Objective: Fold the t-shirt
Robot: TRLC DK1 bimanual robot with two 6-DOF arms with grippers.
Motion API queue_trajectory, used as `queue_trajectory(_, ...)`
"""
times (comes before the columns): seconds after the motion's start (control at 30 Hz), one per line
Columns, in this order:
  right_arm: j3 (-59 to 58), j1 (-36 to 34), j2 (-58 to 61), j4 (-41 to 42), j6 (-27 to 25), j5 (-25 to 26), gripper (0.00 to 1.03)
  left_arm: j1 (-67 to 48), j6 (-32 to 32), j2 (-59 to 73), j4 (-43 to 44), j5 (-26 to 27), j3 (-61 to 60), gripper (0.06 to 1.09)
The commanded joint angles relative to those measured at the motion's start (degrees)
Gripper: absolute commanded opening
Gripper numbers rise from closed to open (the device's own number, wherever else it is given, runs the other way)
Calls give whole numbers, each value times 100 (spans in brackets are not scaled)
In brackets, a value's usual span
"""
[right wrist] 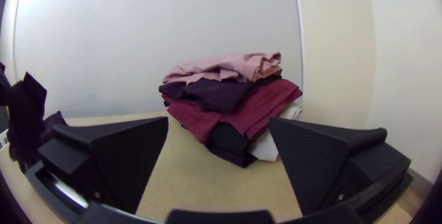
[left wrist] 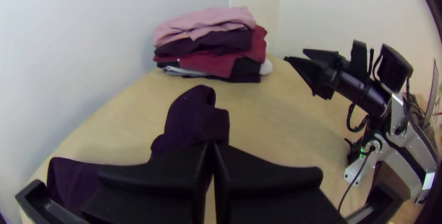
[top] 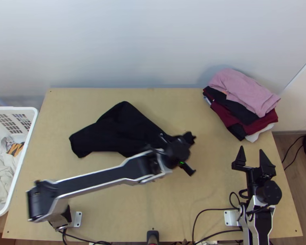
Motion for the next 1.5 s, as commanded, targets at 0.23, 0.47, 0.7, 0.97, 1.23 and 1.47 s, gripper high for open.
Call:
queue_trajectory(0.23, -27, -19, -12, -122, 48, 56, 99, -306, -388, 822, -176, 249, 1493, 75)
queue_trajectory(0.47, -27, -19, -12, -122, 48, 56, 99, -227, -362, 418, -396, 240, 1774, 105)
queue_trajectory(0.7, -27, -19, -12, -122, 48, 56, 99, 186, -344, 137, -800, 240, 1660, 105)
queue_trajectory(0.97, -27, -19, -12, -122, 48, 56, 99, 995, -124, -338, -1231, 311, 1801, 105)
queue_trajectory(1.23, -27, -19, -12, -122, 48, 56, 99, 2067, -89, -470, -2453, 759, 2267, 105)
queue_trajectory(1.47, -27, -19, -12, -122, 48, 56, 99, 3140, -133, -566, -3340, 1031, 2486, 105)
